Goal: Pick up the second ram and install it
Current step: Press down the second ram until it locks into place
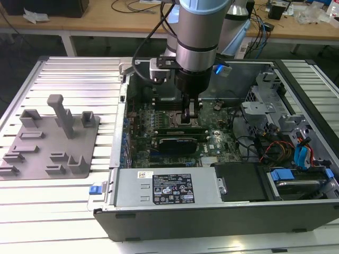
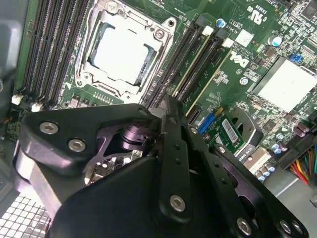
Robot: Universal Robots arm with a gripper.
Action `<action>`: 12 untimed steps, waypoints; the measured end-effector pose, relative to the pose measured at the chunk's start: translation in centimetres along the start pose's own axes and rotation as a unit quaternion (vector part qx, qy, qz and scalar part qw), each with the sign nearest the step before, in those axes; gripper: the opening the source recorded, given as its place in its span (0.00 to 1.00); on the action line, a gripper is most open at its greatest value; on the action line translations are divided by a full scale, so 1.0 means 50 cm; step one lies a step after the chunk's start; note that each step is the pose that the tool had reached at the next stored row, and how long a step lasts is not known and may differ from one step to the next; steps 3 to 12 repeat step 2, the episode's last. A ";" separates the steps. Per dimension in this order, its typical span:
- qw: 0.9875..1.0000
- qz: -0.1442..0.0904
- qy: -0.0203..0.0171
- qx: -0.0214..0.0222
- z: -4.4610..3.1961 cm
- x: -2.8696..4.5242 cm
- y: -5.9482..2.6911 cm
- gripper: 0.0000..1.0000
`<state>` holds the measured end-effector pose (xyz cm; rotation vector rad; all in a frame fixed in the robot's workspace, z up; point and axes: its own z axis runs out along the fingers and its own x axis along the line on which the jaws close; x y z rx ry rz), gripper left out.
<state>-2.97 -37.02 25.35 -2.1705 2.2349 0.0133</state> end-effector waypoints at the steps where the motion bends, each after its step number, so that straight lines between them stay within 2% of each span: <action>1: 1.000 0.000 0.000 0.000 0.000 0.000 0.000 0.08; 12: 1.000 0.000 0.000 0.000 0.000 0.000 0.000 0.08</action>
